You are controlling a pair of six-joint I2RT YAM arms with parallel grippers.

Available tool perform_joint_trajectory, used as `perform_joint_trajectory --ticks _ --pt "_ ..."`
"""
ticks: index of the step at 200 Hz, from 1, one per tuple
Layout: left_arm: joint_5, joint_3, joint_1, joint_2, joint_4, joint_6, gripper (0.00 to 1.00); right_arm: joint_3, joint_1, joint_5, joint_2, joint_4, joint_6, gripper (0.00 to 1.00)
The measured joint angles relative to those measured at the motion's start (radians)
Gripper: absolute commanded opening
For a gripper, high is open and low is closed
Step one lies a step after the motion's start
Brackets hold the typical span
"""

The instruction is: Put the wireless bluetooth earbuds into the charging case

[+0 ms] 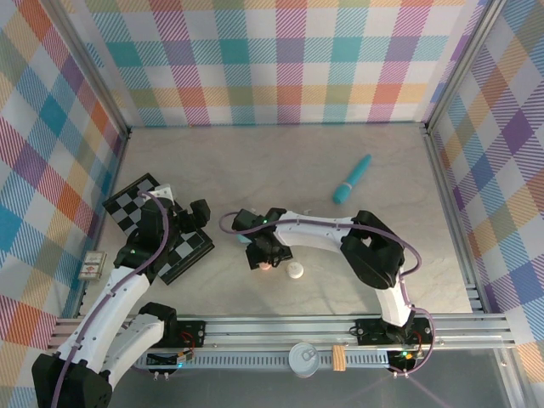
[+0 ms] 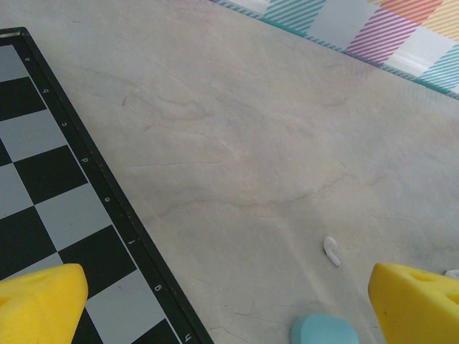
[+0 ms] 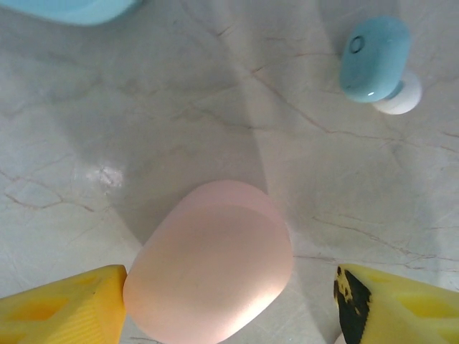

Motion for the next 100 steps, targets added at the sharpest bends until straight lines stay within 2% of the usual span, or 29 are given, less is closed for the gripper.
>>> perform_joint_trajectory --ticks 59,100 --pt "0.0 -0.018 0.0 -0.006 -0.003 0.003 1.0 0.117 -0.044 -0.047 0.055 -0.023 0.04 0.72" --pt "0.0 -0.032 0.0 -0.013 -0.002 0.019 1.0 0.122 -0.052 -0.055 0.091 -0.068 0.066 0.69"
